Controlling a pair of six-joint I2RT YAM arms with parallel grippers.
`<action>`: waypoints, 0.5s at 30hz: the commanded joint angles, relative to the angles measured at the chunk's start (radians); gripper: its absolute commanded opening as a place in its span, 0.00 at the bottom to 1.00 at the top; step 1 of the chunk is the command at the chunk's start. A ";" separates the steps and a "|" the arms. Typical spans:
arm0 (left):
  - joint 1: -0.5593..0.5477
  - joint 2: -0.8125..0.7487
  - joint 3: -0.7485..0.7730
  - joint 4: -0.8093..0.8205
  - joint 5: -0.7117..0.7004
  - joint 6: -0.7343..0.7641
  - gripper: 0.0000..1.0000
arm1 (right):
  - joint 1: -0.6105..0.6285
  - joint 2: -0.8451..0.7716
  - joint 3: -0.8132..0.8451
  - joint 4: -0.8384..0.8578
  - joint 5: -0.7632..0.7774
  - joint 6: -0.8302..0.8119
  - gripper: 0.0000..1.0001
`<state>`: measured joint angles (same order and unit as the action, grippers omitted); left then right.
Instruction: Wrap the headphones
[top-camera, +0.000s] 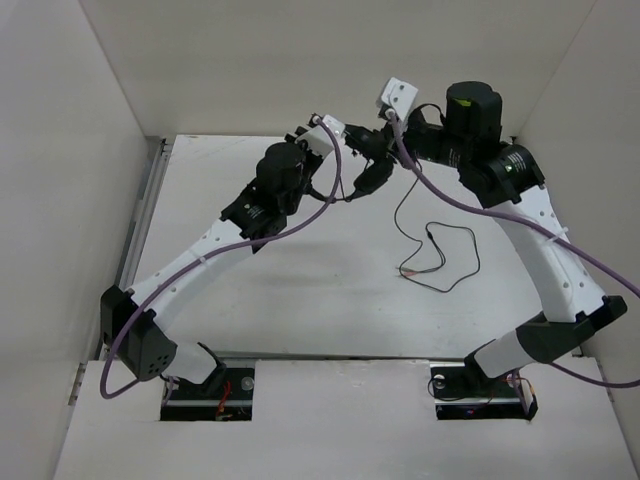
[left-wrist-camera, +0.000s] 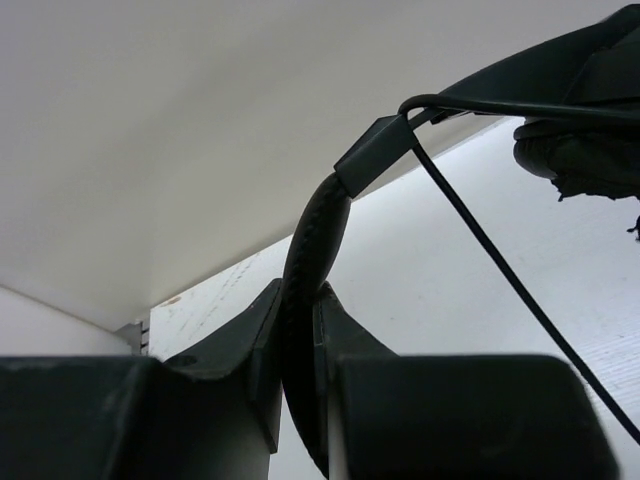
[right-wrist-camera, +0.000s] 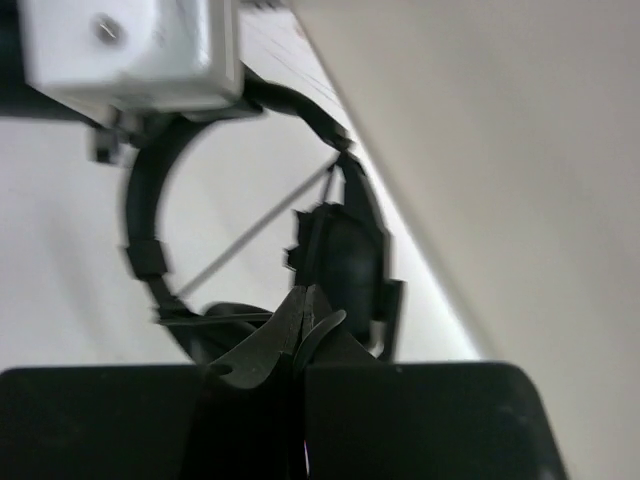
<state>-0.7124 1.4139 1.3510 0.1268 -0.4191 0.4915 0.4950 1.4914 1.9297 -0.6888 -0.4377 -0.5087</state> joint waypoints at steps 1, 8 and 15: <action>-0.012 -0.050 -0.030 -0.050 0.029 -0.016 0.00 | 0.027 -0.017 0.068 0.063 0.284 -0.301 0.00; -0.026 -0.053 -0.062 -0.133 0.077 -0.056 0.00 | 0.060 -0.040 0.046 0.106 0.441 -0.574 0.00; -0.028 -0.032 -0.076 -0.153 0.095 -0.071 0.00 | 0.076 -0.046 0.138 -0.069 0.151 -0.395 0.00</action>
<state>-0.7300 1.3918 1.2980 0.0765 -0.3668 0.3862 0.5713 1.4925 1.9774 -0.8459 -0.2317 -0.9226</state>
